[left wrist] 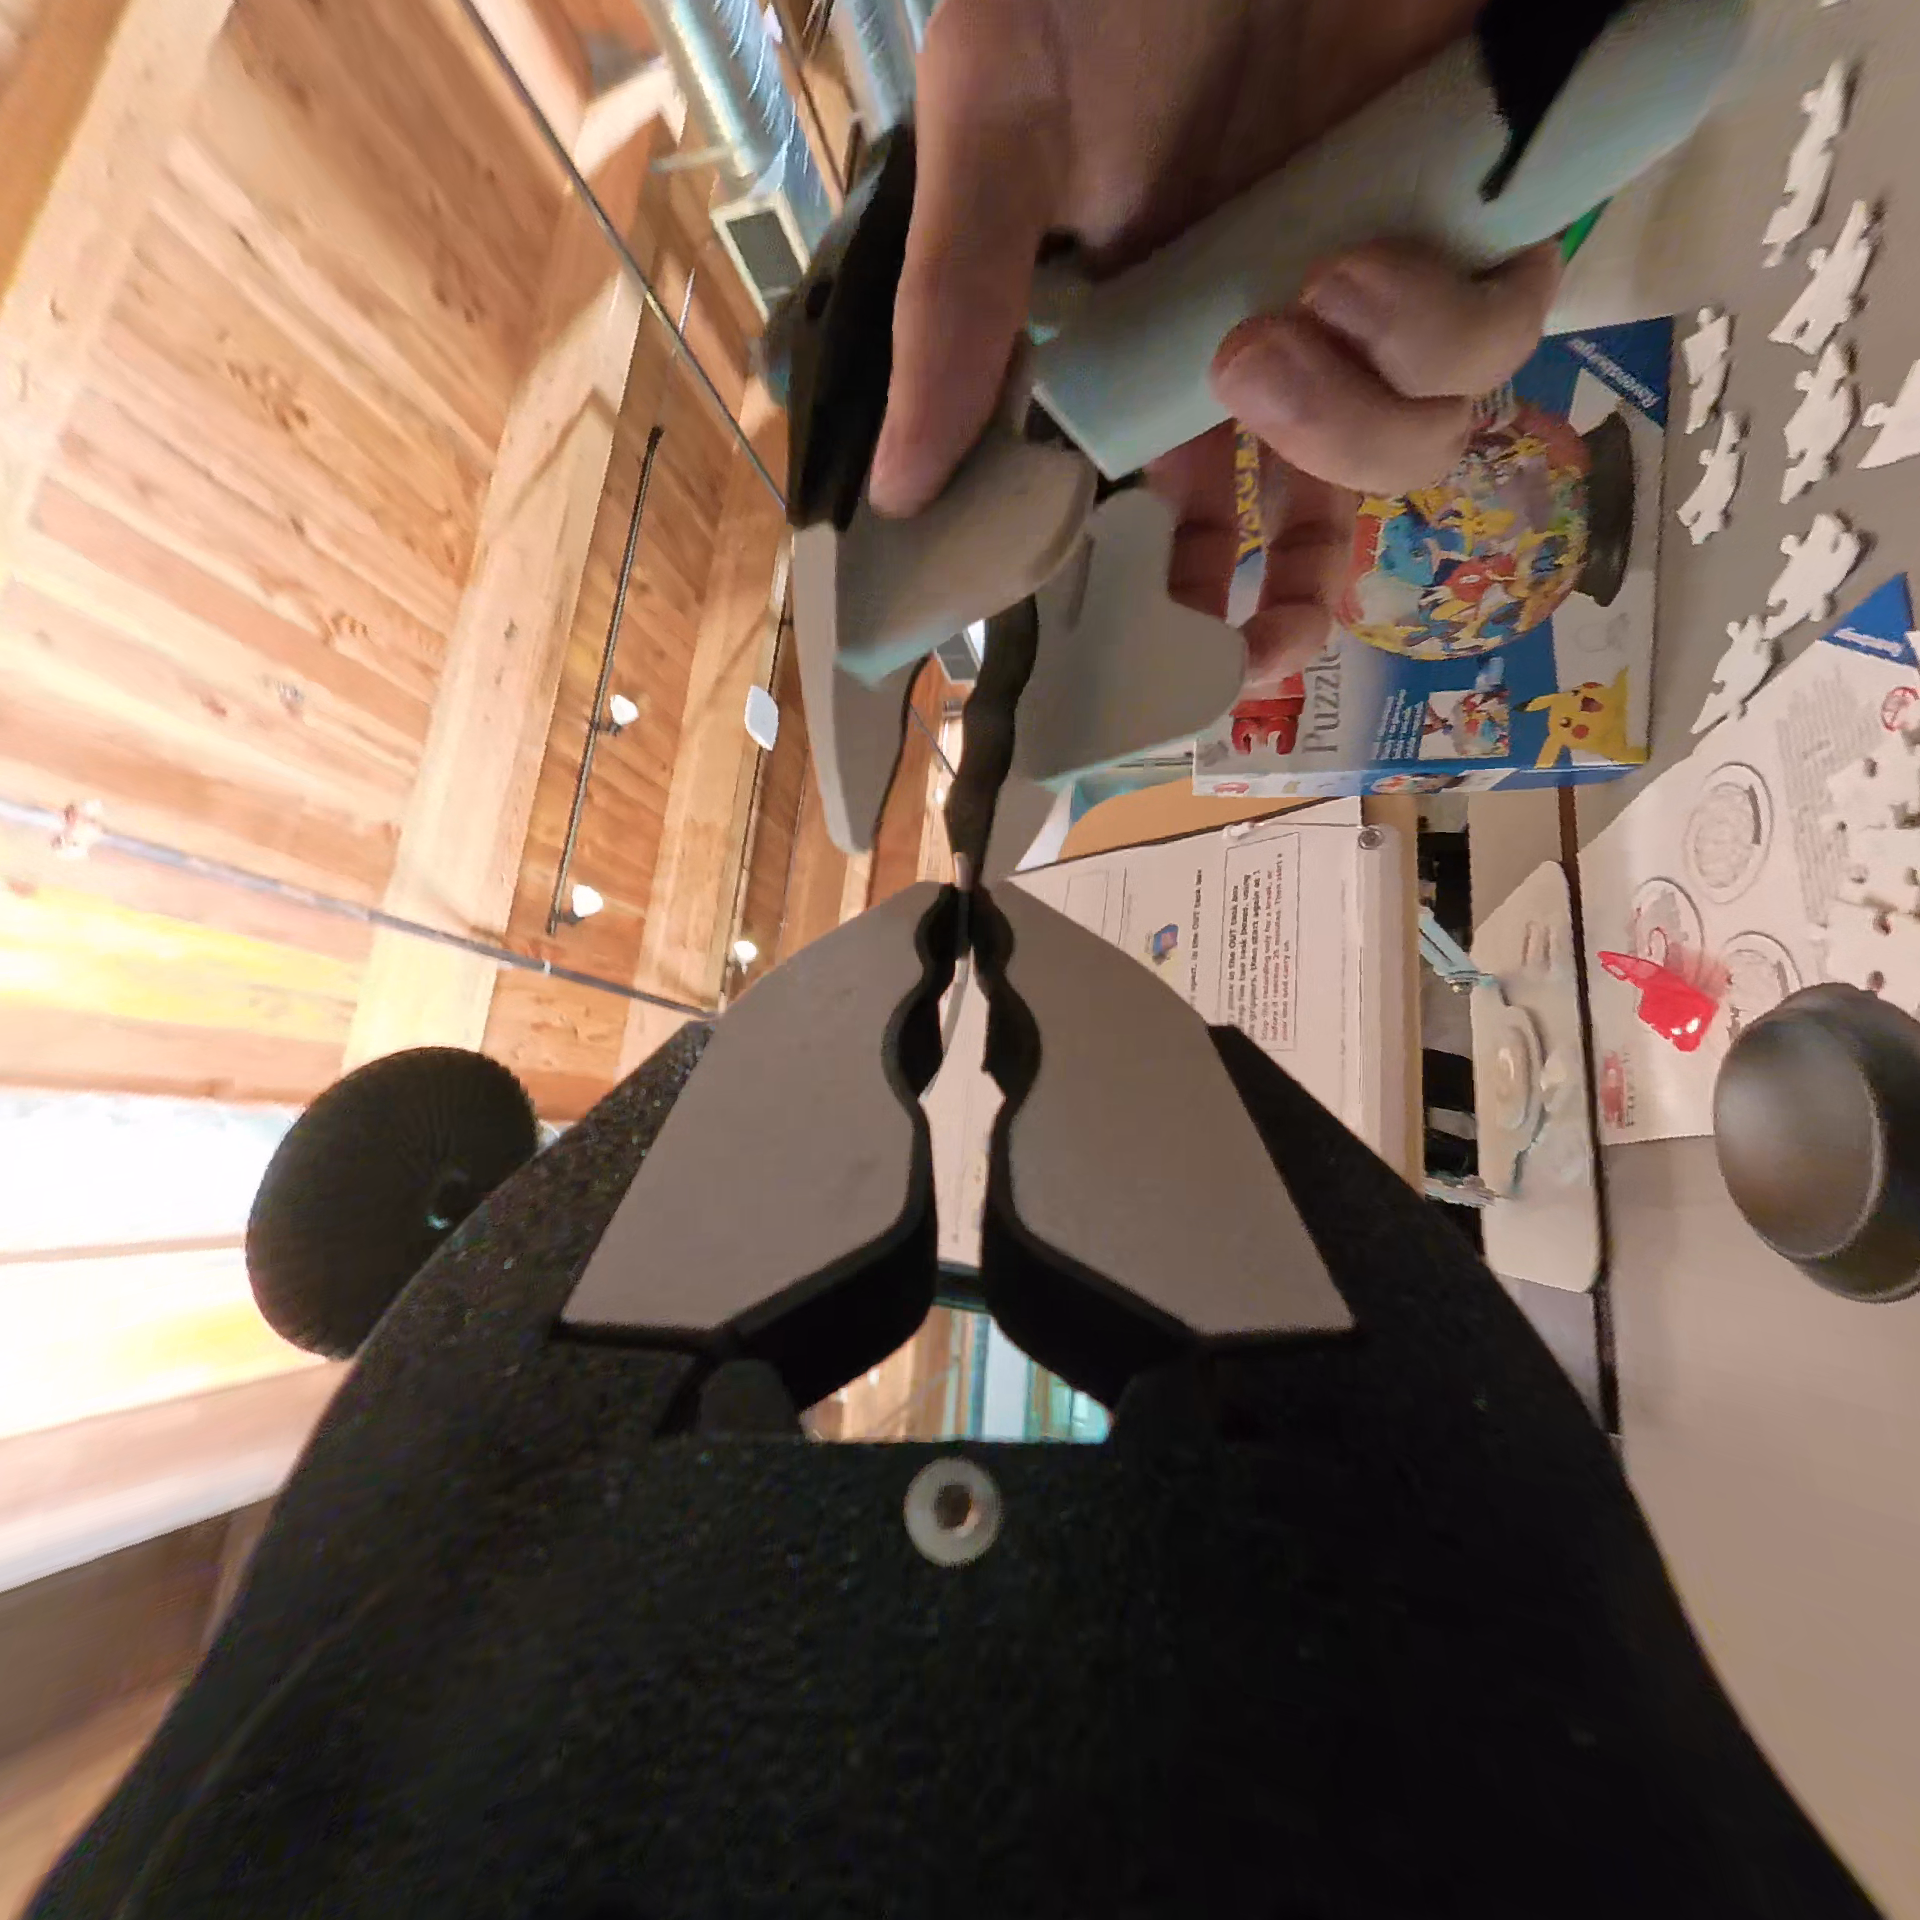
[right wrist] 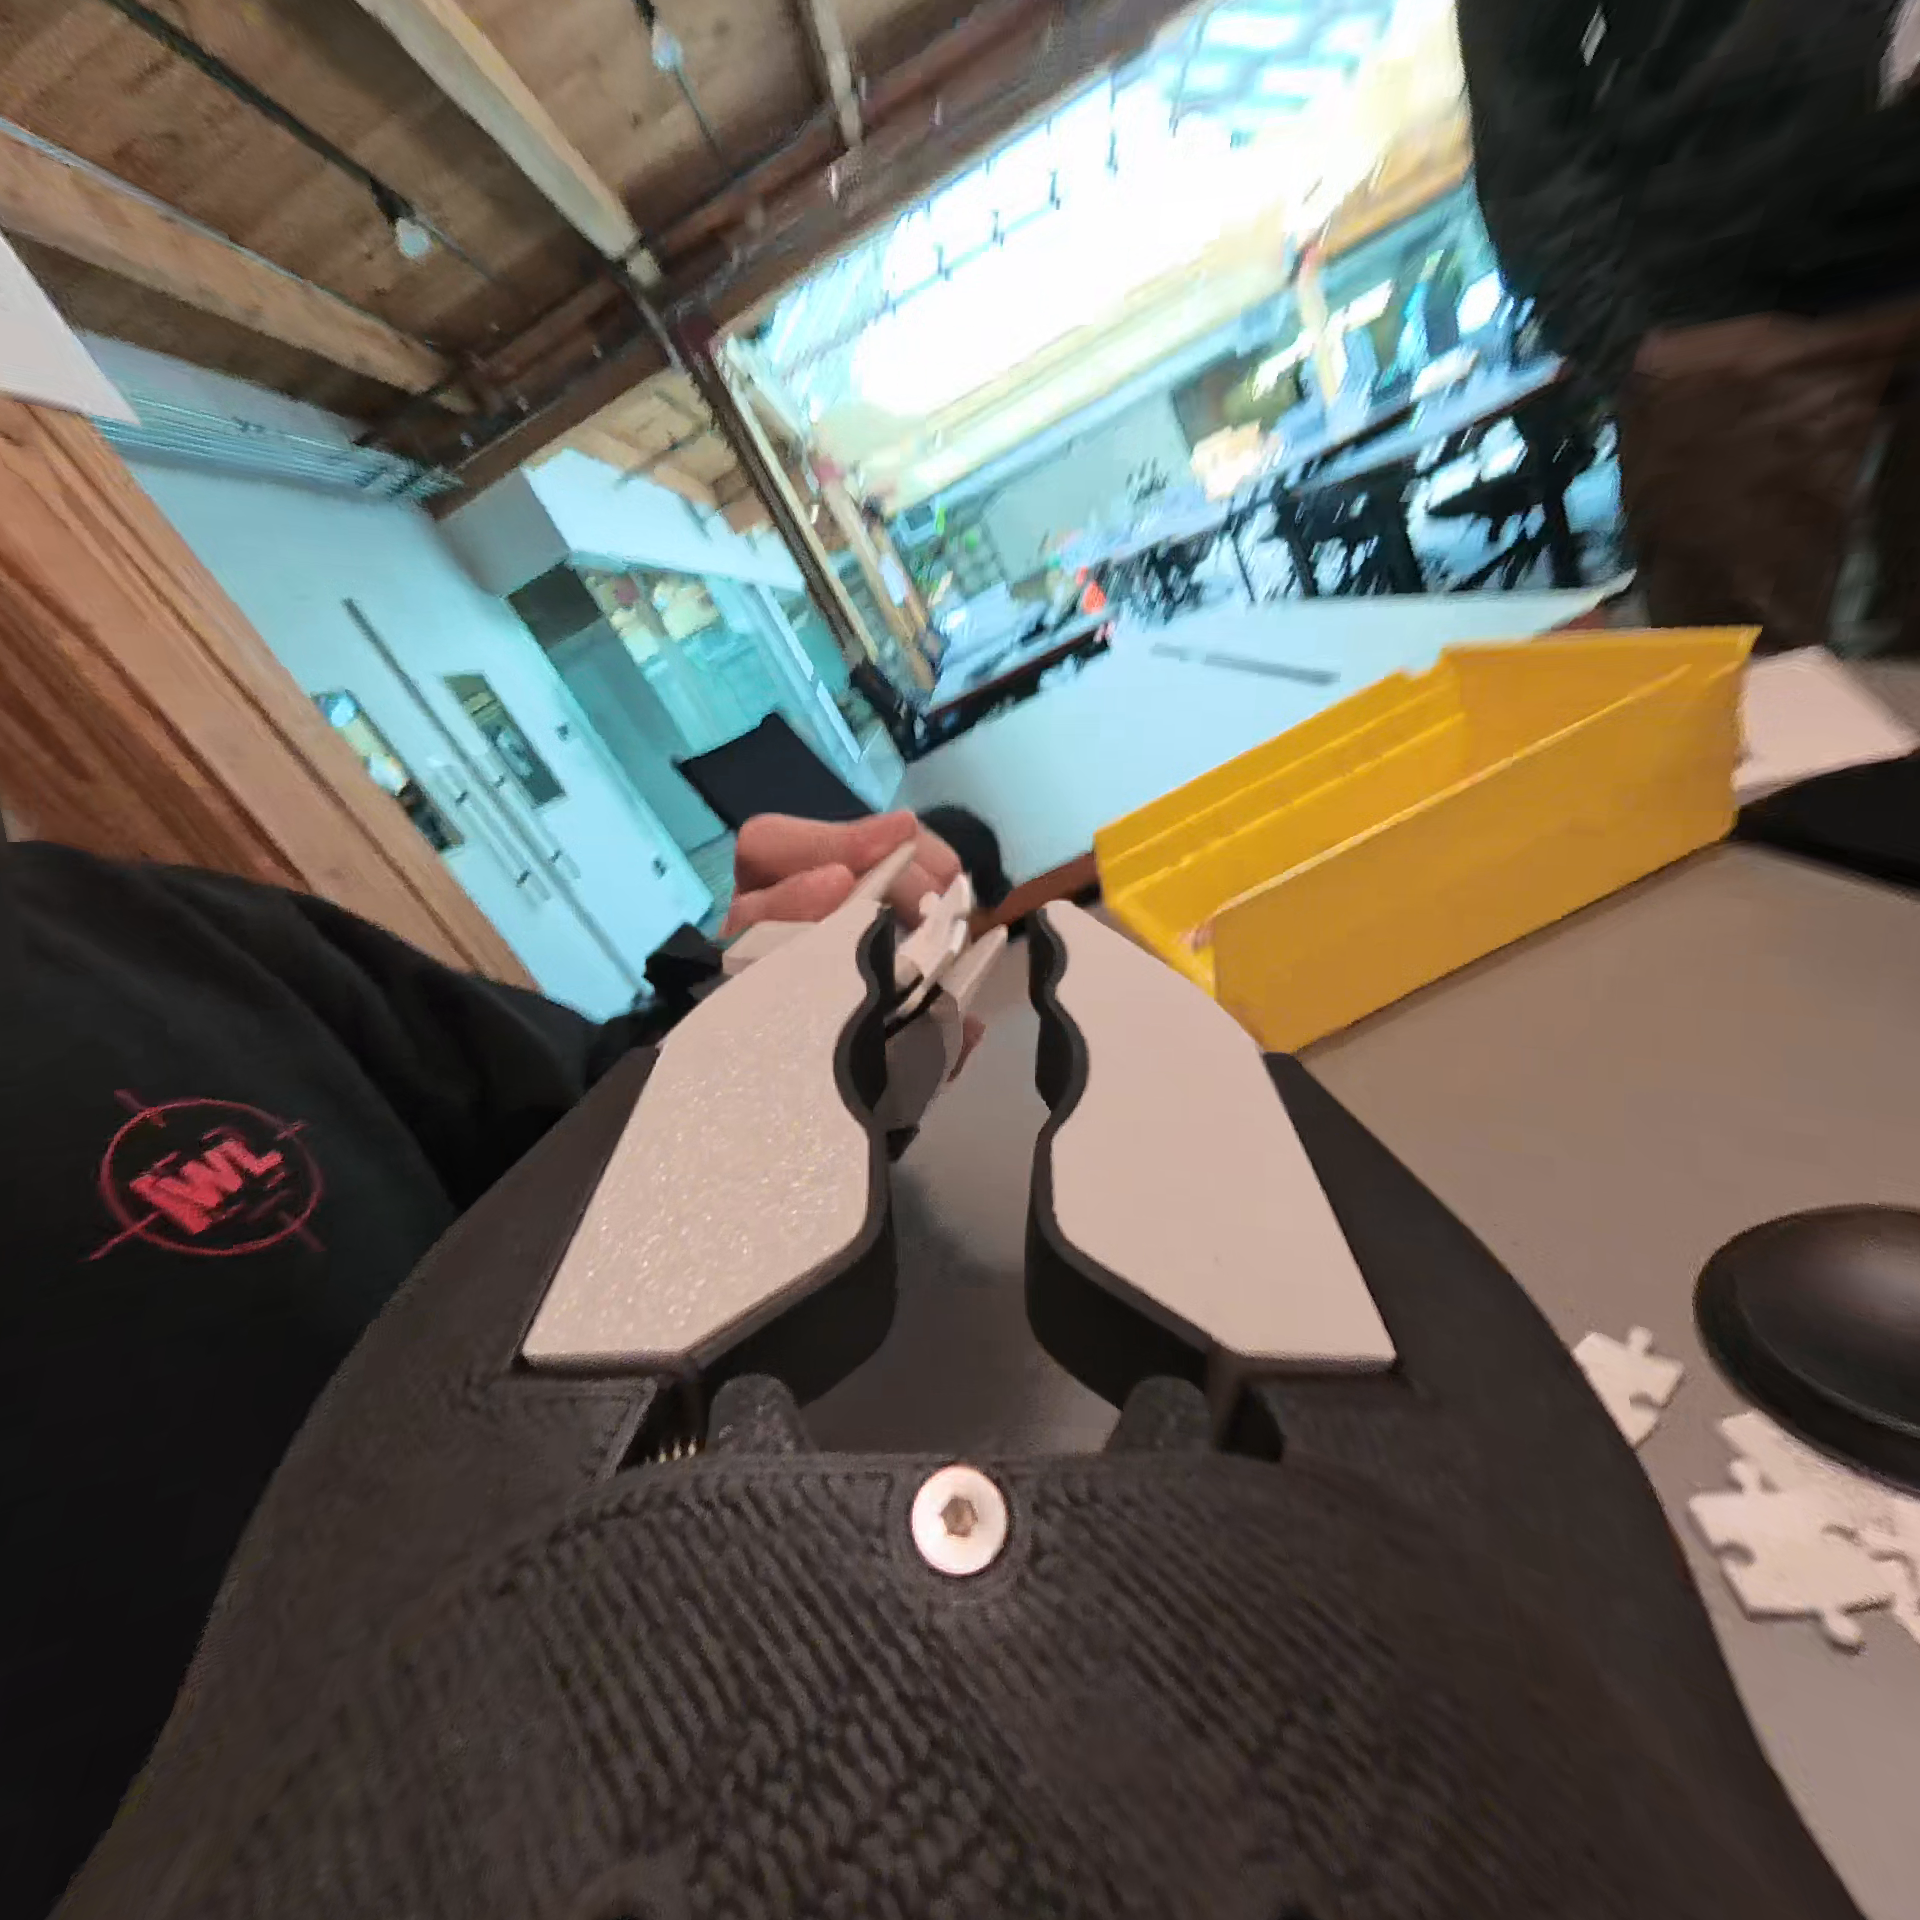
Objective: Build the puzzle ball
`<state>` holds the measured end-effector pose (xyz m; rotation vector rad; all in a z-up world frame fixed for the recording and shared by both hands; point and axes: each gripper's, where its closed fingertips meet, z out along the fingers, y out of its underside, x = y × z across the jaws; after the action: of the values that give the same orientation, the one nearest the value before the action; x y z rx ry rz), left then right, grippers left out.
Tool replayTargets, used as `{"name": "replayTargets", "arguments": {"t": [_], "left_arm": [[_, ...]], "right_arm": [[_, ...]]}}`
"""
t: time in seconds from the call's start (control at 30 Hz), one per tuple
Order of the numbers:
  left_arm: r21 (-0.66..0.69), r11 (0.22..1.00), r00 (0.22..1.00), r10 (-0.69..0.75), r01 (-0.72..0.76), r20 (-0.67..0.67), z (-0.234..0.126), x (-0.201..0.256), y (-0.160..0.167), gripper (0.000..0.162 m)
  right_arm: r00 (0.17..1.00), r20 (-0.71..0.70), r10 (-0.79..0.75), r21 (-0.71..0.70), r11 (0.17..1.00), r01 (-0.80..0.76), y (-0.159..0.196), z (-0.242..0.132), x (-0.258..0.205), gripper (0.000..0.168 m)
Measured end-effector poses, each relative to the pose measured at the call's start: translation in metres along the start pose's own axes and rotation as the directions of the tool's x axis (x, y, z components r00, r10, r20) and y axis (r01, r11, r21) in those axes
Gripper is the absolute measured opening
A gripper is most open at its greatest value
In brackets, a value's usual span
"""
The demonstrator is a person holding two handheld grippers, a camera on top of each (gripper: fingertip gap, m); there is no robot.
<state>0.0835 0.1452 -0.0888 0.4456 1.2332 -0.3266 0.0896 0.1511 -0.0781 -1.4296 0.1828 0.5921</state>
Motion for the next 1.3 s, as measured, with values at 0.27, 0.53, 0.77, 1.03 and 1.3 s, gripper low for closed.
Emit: {"name": "replayTargets", "arguments": {"t": [0.27, 0.53, 0.77, 1.03, 1.3], "left_arm": [[0.160, 0.979, 0.992, 0.124, -0.123, 0.005, -0.003, 0.003, -0.028, 0.001], [0.226, 0.963, 0.988, 0.152, -0.146, -0.009, -0.004, 0.008, -0.038, 0.001], [0.314, 0.948, 0.996, 0.071, -0.048, -0.062, -0.007, 0.007, -0.047, 0.001], [0.067, 0.802, 0.800, -0.578, 0.593, -0.161, -0.003, 0.008, -0.015, 0.032], [-0.231, -0.499, -0.540, -0.824, 0.835, -0.171, 0.018, 0.020, -0.015, 0.042]], "right_arm": [[0.990, 0.139, 0.026, -0.214, 0.977, 0.004, 0.025, 0.007, -0.014, 0.012], [0.978, 0.194, 0.069, -0.273, 0.962, -0.014, 0.026, 0.001, -0.017, 0.004], [0.959, 0.257, 0.118, -0.340, 0.940, -0.024, 0.030, -0.001, -0.023, 0.003], [0.983, 0.014, 0.184, 0.046, 0.982, -0.184, -0.003, -0.016, 0.019, 0.002], [0.961, -0.015, 0.277, 0.551, 0.804, -0.223, -0.034, -0.053, 0.039, 0.002]]}}
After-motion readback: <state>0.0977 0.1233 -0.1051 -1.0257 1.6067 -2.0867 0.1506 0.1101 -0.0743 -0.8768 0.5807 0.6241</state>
